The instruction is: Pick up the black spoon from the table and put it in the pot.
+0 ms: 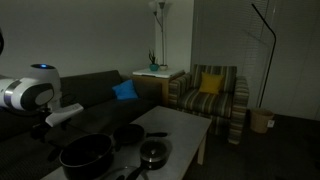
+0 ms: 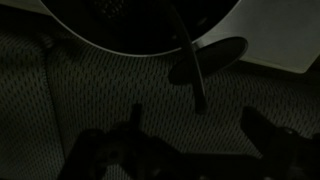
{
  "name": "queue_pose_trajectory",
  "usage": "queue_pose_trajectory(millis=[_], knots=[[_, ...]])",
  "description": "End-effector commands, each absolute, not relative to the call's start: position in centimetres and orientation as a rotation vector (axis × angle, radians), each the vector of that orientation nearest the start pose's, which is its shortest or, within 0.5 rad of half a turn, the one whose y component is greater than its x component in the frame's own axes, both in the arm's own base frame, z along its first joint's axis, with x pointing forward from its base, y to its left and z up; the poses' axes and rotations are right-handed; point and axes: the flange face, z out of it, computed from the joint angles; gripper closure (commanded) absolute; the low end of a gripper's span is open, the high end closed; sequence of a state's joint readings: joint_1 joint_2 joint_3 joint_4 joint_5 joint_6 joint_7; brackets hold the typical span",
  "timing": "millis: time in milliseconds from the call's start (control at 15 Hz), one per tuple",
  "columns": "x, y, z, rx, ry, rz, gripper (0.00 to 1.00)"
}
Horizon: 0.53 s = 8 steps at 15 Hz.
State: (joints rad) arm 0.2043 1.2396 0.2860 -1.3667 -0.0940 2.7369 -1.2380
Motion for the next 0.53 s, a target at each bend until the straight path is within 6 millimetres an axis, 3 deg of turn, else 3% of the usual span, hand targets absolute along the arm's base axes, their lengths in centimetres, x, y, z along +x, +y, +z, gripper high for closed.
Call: queue_pose_trajectory(millis=[0,467], knots=[[63.91,29.92,-0.32,2.263,2.333,0.391,0.00],[64.20,29.60,-1.02,2.236,2.335,0.375,0.00]])
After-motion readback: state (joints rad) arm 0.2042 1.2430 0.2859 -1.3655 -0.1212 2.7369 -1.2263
